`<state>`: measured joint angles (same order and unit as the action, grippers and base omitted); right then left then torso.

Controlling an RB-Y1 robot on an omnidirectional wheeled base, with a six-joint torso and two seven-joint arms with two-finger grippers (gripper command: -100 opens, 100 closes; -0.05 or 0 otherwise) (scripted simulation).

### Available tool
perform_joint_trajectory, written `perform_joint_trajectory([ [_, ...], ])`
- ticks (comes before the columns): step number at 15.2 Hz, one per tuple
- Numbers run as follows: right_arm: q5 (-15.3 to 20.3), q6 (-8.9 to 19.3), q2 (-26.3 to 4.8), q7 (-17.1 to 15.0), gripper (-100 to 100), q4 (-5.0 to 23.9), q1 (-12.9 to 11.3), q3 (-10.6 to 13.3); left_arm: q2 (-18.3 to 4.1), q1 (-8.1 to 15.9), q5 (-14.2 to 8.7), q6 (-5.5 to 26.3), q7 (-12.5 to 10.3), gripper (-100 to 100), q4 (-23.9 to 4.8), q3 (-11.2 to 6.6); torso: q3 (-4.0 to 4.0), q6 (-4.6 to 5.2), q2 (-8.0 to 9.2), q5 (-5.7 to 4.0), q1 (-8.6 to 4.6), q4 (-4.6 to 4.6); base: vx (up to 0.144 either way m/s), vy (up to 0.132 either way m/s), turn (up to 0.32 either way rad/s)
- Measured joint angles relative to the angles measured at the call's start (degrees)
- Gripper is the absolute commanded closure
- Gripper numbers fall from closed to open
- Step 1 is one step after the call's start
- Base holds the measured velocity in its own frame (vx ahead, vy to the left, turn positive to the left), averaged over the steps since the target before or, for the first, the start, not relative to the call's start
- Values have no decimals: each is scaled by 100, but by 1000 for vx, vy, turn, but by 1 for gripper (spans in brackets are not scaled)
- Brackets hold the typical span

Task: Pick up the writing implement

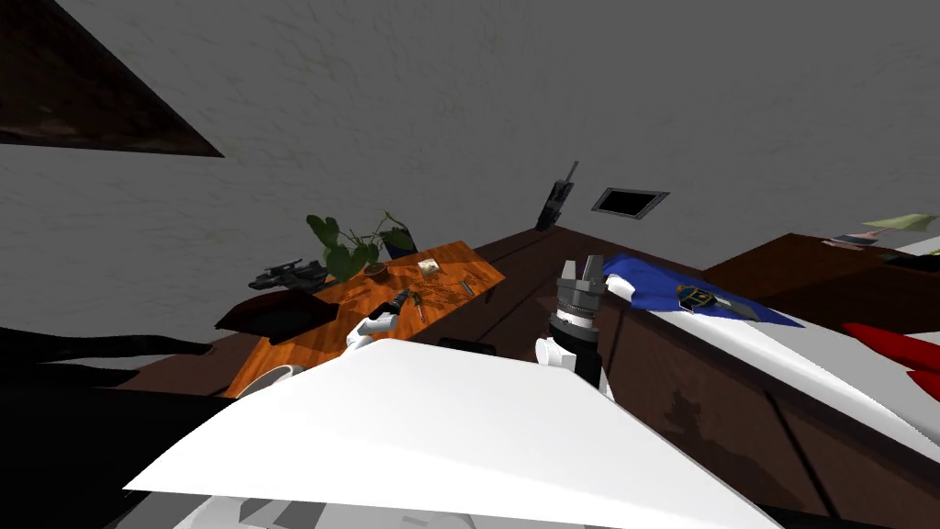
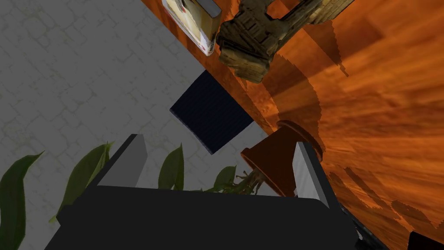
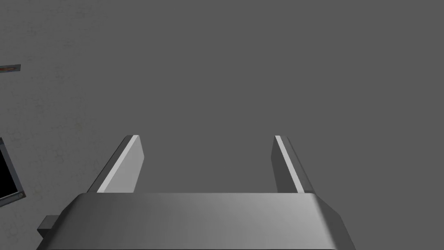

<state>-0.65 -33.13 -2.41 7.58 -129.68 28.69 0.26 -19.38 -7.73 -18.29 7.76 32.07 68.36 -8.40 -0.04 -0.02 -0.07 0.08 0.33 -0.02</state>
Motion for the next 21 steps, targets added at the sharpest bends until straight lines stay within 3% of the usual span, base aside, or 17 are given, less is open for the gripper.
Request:
perform_joint_trajectory([
  [4, 0, 0, 0, 0, 0, 0, 1, 0, -105, 95, -164, 277, 173, -100, -381, -66, -3, -2, -6, -1, -7, -1, -26, 37, -177],
  [7, 0, 0, 0, 0, 0, 0, -2, 1, -207, 279, -361, 397, 358, -100, -900, -98, 0, 9, 0, -1, 0, 1, -45, 57, -430],
  [9, 0, 0, 0, 0, 0, 0, 0, 0, -158, 299, -341, 627, 479, -100, -1005, -227, 0, 0, 0, 1, 4, 0, -35, 57, -234],
  [21, 0, 0, -1, 0, 0, 0, 1, -1, -395, 732, -855, 1367, 1098, -100, -2383, -441, -5, -2, -9, 0, 3, -2, -31, 48, -256],
])
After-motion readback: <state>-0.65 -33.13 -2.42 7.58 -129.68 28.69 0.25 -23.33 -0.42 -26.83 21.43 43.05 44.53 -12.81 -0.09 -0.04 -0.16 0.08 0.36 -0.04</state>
